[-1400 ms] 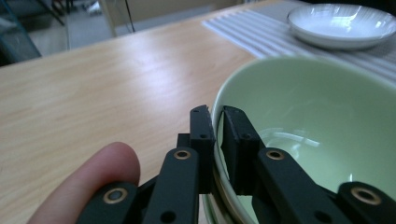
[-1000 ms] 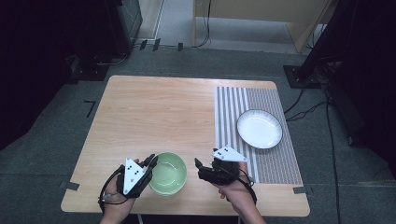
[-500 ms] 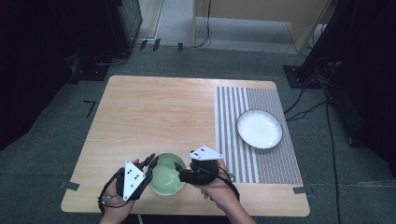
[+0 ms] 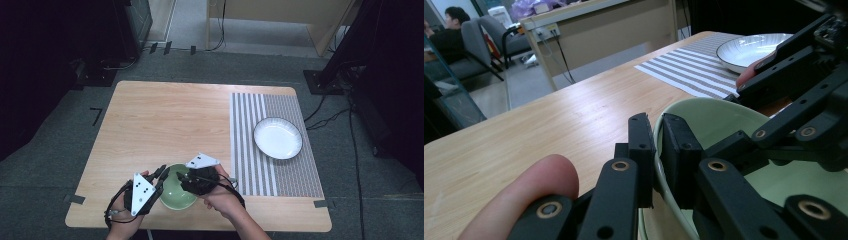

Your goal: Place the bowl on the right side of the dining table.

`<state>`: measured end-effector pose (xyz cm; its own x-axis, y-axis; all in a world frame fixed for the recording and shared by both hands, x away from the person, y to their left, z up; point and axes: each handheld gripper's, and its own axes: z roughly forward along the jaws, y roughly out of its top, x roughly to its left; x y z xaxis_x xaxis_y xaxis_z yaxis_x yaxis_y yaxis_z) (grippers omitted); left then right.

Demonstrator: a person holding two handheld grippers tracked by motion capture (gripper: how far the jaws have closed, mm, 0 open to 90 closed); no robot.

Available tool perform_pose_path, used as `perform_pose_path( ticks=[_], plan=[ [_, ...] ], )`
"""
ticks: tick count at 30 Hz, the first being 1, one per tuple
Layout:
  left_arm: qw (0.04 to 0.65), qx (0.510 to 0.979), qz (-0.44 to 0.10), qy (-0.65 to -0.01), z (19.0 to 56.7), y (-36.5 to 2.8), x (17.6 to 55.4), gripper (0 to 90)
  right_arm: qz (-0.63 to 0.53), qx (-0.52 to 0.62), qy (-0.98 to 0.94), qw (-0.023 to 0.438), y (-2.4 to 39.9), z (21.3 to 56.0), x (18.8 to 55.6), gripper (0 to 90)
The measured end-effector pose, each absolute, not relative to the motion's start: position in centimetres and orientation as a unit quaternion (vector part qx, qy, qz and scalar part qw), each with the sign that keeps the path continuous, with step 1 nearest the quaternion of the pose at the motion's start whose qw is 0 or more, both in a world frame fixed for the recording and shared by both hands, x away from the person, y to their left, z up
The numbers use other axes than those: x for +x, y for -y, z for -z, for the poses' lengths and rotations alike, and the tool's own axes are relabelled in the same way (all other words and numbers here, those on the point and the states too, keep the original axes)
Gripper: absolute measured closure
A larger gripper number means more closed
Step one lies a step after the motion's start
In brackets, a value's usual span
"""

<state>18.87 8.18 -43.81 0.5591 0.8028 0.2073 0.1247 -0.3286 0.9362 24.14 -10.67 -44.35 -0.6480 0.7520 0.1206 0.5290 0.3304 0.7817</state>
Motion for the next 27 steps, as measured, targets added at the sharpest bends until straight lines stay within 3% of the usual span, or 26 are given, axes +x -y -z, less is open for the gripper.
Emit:
perform_pose_path(
  ticks=[21, 27],
  plan=[
    [0.484, 0.74, -0.355, -0.303, 43.6, -8.3, 18.7, 83.3, -0.424, 0.375, -0.81, 0.157, 10.9, 45.1, 24.3, 74.7],
    [0.502, 0.743, -0.298, -0.326, 43.4, -9.0, 19.4, 80.4, -0.44, 0.37, -0.804, 0.151, 11.8, 44.3, 24.1, 81.8]
  ],
)
